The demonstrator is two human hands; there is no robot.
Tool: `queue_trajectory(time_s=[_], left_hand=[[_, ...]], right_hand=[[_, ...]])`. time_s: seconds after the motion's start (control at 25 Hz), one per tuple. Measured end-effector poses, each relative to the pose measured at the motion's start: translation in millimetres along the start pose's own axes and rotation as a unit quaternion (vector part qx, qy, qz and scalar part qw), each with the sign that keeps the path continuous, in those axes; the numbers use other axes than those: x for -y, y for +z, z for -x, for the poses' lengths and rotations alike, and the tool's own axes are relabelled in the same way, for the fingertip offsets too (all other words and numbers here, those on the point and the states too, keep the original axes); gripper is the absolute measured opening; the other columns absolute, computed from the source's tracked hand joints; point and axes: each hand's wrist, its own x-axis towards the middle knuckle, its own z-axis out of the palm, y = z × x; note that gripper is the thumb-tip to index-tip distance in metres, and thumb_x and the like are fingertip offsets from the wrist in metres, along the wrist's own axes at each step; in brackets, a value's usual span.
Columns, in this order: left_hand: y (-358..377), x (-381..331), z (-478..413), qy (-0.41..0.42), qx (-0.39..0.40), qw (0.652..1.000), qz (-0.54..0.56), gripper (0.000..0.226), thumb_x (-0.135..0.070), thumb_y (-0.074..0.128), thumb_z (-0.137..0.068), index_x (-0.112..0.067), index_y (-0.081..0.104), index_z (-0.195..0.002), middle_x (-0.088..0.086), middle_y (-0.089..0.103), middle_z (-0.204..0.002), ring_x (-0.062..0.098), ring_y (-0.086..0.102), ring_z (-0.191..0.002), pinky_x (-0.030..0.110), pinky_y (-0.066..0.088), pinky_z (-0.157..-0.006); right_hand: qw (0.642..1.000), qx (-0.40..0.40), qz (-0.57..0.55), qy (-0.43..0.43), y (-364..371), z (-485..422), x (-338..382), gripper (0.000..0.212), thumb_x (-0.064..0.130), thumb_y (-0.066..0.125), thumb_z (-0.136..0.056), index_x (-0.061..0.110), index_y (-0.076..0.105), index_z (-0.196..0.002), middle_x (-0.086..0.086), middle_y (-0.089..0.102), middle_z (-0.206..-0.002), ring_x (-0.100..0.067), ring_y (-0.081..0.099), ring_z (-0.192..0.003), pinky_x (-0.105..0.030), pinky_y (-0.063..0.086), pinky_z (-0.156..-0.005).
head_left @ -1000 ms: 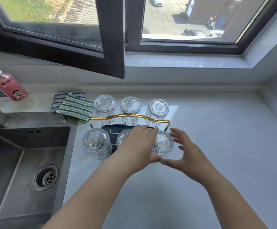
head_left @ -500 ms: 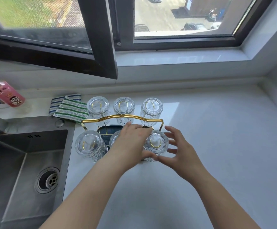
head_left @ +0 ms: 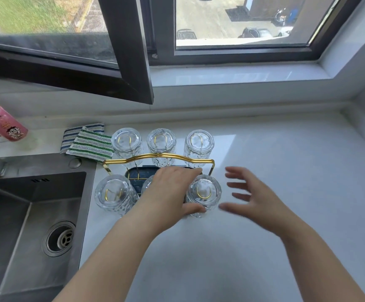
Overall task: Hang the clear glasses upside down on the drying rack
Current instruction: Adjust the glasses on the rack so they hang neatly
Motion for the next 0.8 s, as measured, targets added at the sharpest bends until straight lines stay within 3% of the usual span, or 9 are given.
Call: queue_trajectory(time_s=[0.12, 0.24, 0.32, 0.44, 0.6, 0.8], left_hand=[[-25.5, 3.0, -9.2, 0.009, -0.08, 0.993, 0.09, 0.054, -0.044, 0.068, -0.072, -0.032, 0.051, -0.121, -0.014, 0.062, -0.114, -0.002, 0.046, -0.103, 0.01, 0.029, -0.083], [-45.1, 17.1, -43.3, -0.015, -0.125, 0.991, 0.049, 0.042, -0.035, 0.067, -0.077, -0.026, 0.054, -0.116, -0.012, 0.064, -0.11, 0.009, 0.051, -0.105, 0.02, 0.032, -0.085], [-46.3, 29.0, -68.9, -0.046, -0.099, 0.994, -0.012, 0.045, -0.032, 0.066, -0.078, -0.021, 0.052, -0.12, -0.004, 0.061, -0.119, 0.017, 0.047, -0.113, 0.028, 0.029, -0.096], [-35.1, 44.5, -98.5, -0.074, 0.004, 0.992, -0.099, 0.061, -0.036, 0.069, -0.075, -0.02, 0.043, -0.129, 0.001, 0.052, -0.133, 0.022, 0.033, -0.129, 0.037, 0.014, -0.111], [-24.4, 51.7, -117.6, -0.075, 0.079, 0.989, -0.099, 0.077, -0.041, 0.076, -0.065, -0.022, 0.039, -0.131, -0.001, 0.053, -0.132, 0.022, 0.026, -0.134, 0.042, 0.001, -0.113], [-21.1, 52.9, -121.2, -0.061, 0.072, 0.989, -0.115, 0.076, -0.043, 0.078, -0.06, -0.024, 0.046, -0.126, 0.0, 0.057, -0.126, 0.021, 0.034, -0.128, 0.044, 0.0, -0.113]], right_hand=[[0.992, -0.109, -0.063, -0.034, -27.9, -26.7, 12.5, 0.039, 0.008, 0.072, -0.074, 0.03, 0.057, -0.102, 0.004, 0.062, -0.109, -0.01, 0.061, -0.102, -0.015, 0.052, -0.08], [0.993, -0.105, -0.015, -0.047, -29.9, -70.5, 22.8, 0.045, 0.007, 0.073, -0.073, 0.021, 0.054, -0.111, -0.002, 0.059, -0.116, -0.015, 0.058, -0.105, -0.02, 0.05, -0.082], [0.998, -0.034, 0.026, -0.037, -22.4, -95.0, 23.7, 0.065, 0.006, 0.078, -0.069, 0.017, 0.045, -0.124, -0.003, 0.051, -0.127, -0.017, 0.051, -0.113, -0.027, 0.045, -0.09], [0.996, 0.048, 0.068, -0.03, -11.6, -119.0, 19.1, 0.088, 0.006, 0.081, -0.064, 0.021, 0.032, -0.135, -0.005, 0.041, -0.141, -0.015, 0.043, -0.119, -0.032, 0.043, -0.096], [0.996, 0.042, 0.07, -0.042, -2.2, -131.9, 10.5, 0.096, 0.013, 0.085, -0.059, 0.032, 0.03, -0.135, 0.003, 0.046, -0.131, -0.017, 0.046, -0.119, -0.03, 0.049, -0.09], [0.997, 0.026, 0.051, -0.059, -1.2, -133.6, 7.8, 0.098, 0.018, 0.088, -0.054, 0.035, 0.031, -0.132, 0.012, 0.049, -0.119, -0.012, 0.048, -0.112, -0.022, 0.05, -0.081]])
